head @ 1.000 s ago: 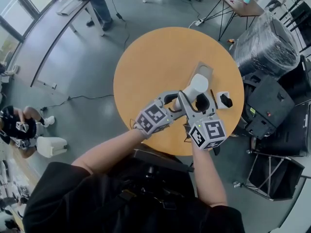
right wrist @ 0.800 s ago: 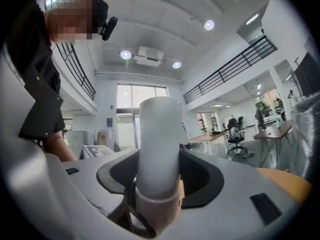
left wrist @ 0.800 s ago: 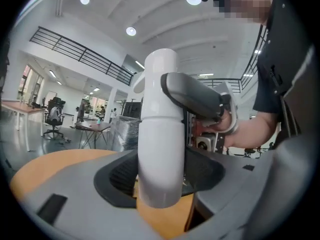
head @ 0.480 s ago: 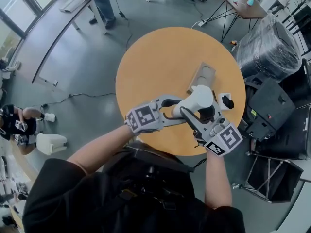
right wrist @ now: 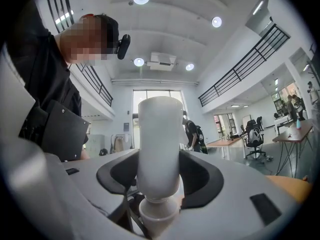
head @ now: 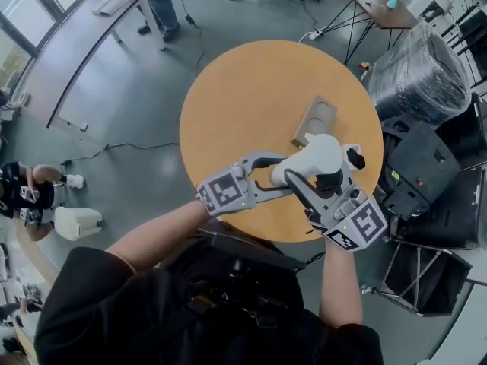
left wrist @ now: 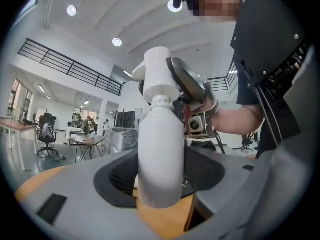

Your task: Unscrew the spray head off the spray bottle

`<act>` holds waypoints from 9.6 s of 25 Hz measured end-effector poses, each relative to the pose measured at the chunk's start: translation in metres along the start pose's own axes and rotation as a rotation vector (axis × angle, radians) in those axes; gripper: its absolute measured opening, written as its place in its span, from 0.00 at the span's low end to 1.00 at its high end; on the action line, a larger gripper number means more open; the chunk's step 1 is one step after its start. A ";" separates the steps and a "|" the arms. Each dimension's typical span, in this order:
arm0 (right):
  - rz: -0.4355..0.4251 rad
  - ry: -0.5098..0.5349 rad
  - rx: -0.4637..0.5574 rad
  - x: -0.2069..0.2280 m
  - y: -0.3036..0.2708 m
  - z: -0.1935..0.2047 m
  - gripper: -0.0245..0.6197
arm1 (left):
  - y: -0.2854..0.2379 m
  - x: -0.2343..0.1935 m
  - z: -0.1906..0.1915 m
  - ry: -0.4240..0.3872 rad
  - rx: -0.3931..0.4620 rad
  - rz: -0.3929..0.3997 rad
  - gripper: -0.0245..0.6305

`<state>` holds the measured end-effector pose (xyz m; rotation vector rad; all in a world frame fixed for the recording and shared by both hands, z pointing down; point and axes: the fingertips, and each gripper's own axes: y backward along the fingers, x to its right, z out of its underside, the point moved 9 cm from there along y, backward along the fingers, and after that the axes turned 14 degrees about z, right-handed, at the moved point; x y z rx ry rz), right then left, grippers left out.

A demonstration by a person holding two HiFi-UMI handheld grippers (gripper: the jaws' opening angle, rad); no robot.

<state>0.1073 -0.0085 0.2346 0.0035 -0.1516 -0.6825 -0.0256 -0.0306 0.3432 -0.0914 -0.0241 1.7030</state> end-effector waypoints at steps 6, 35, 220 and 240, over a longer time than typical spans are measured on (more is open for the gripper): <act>0.002 0.056 0.025 0.000 0.005 -0.024 0.43 | -0.005 -0.001 -0.002 -0.019 0.016 -0.019 0.51; 0.111 0.006 0.031 0.059 0.016 -0.042 0.43 | 0.002 -0.009 0.028 -0.041 0.049 -0.070 0.51; 0.086 0.014 -0.102 0.012 0.021 0.077 0.05 | 0.062 0.000 -0.012 0.074 0.020 -0.166 0.06; 0.093 0.030 -0.157 -0.008 0.022 0.090 0.05 | 0.072 0.014 -0.007 0.073 0.002 -0.168 0.06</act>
